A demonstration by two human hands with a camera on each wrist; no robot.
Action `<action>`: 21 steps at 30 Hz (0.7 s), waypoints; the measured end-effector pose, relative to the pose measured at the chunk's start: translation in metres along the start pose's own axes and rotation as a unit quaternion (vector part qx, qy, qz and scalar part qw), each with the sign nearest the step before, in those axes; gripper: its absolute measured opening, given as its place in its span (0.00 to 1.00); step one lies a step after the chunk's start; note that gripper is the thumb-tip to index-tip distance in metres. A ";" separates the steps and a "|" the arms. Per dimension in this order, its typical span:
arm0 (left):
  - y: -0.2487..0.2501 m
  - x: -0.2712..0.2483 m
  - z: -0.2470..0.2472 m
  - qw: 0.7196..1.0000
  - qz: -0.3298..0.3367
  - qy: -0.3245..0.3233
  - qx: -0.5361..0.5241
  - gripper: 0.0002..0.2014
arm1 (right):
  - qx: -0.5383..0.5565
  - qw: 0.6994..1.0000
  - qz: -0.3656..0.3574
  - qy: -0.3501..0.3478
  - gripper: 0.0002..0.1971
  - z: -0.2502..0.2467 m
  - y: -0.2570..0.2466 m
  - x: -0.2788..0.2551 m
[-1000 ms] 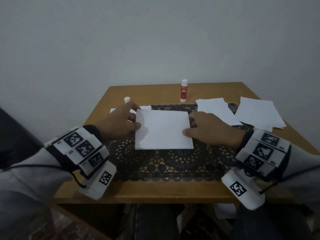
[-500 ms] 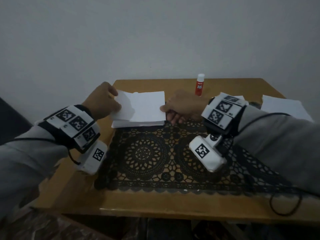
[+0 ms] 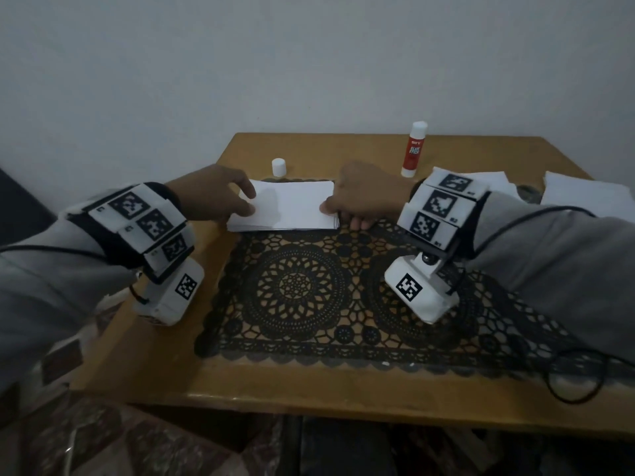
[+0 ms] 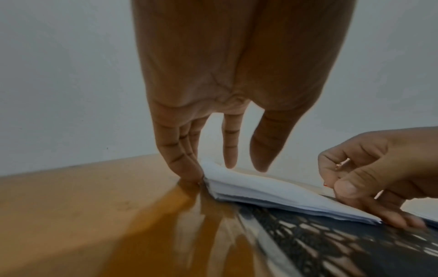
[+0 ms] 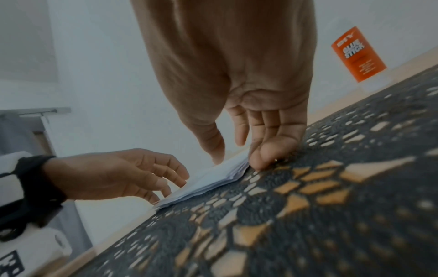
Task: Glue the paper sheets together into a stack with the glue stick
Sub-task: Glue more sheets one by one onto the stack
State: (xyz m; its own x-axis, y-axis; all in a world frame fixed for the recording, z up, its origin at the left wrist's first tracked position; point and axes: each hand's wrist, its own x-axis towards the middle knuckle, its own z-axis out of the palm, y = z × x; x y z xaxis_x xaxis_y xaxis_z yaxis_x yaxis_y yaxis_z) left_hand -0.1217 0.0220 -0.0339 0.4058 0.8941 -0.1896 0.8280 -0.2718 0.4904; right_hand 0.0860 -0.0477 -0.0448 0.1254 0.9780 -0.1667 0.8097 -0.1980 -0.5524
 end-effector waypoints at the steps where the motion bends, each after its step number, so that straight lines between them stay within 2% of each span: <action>1: 0.001 -0.003 0.000 1.000 0.000 -0.013 0.002 0.15 | -0.018 1.000 -0.019 0.003 0.15 -0.001 -0.001 -0.004; 5: 0.005 -0.010 0.001 0.995 0.023 -0.041 0.087 0.25 | -0.152 0.984 -0.091 -0.020 0.28 0.000 -0.007 -0.020; 7: 0.006 -0.012 0.001 0.989 0.040 -0.041 0.140 0.28 | -0.209 0.971 -0.112 -0.027 0.31 0.003 -0.008 -0.022; 10: 0.005 -0.013 0.004 0.984 0.048 -0.045 0.163 0.29 | -0.223 0.967 -0.122 -0.021 0.28 0.006 -0.008 -0.021; 21: 0.000 -0.014 0.010 0.980 0.078 -0.011 0.184 0.21 | -0.234 0.964 -0.126 0.006 0.18 0.008 -0.007 -0.020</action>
State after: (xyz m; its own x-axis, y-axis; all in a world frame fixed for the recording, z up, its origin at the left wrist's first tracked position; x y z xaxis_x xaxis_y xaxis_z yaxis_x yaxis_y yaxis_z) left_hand -0.1236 0.0063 -0.0394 0.5435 0.8246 -0.1570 0.8369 -0.5181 0.1765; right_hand 0.0730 -0.0658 -0.0439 -0.1041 0.9925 -0.0645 0.9850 0.0939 -0.1447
